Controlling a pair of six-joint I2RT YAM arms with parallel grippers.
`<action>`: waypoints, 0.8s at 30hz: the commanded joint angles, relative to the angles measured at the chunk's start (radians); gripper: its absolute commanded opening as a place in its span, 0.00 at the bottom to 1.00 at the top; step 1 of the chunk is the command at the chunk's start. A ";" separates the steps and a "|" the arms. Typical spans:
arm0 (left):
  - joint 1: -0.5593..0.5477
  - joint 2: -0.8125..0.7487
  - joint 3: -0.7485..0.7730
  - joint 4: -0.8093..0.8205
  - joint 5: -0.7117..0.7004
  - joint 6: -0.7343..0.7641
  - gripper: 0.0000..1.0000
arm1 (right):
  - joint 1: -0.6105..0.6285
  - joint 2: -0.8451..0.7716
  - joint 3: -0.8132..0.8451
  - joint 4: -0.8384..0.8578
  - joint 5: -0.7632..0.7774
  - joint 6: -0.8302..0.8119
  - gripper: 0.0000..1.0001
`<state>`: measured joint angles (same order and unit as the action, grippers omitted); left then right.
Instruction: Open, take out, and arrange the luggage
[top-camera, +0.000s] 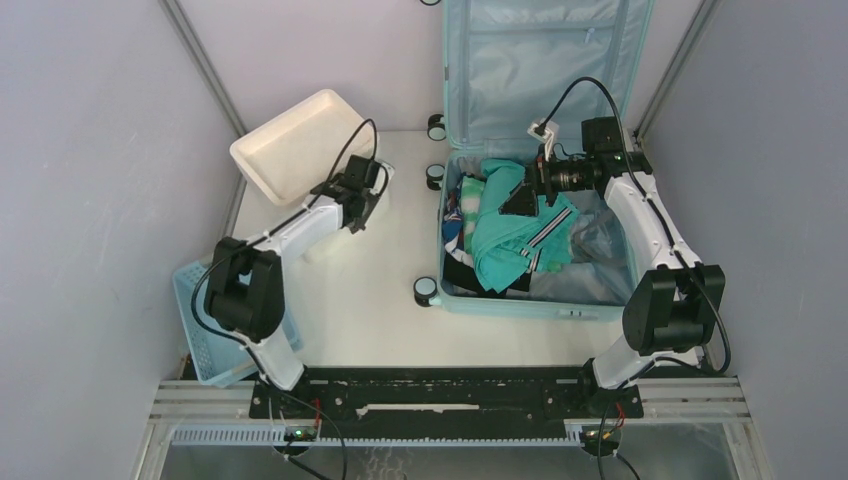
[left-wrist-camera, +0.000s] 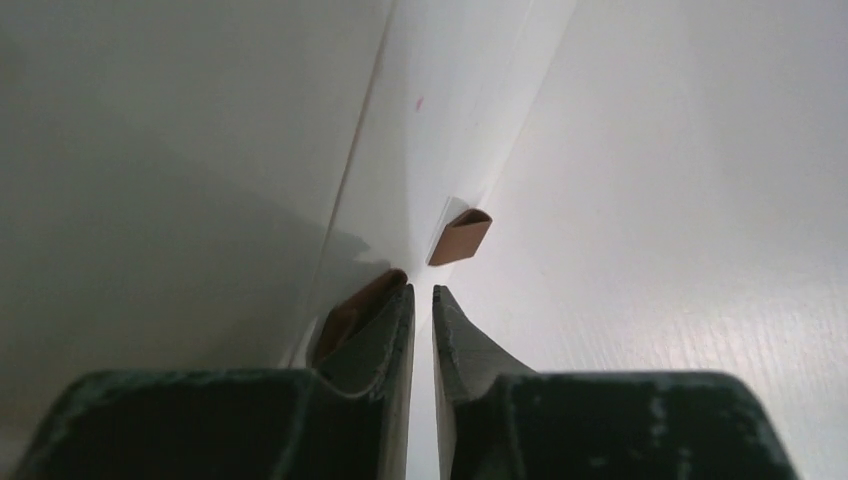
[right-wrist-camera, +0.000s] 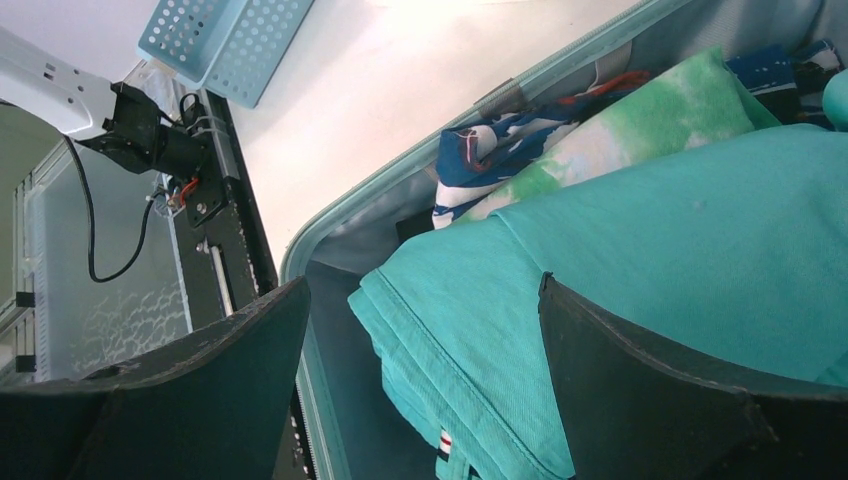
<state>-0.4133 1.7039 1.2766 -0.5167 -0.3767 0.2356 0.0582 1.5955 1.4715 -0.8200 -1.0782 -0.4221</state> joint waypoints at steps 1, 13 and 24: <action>0.085 0.061 0.120 -0.013 -0.029 0.015 0.17 | -0.008 -0.010 0.002 0.019 -0.010 -0.024 0.92; 0.260 0.203 0.405 -0.015 -0.032 -0.066 0.32 | -0.013 -0.015 0.000 0.019 -0.008 -0.029 0.92; 0.203 -0.271 -0.031 -0.075 0.145 -0.363 0.40 | -0.016 -0.010 0.004 0.013 0.000 -0.037 0.92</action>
<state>-0.1787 1.6955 1.4242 -0.5797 -0.2615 0.0505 0.0460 1.5955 1.4715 -0.8207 -1.0744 -0.4339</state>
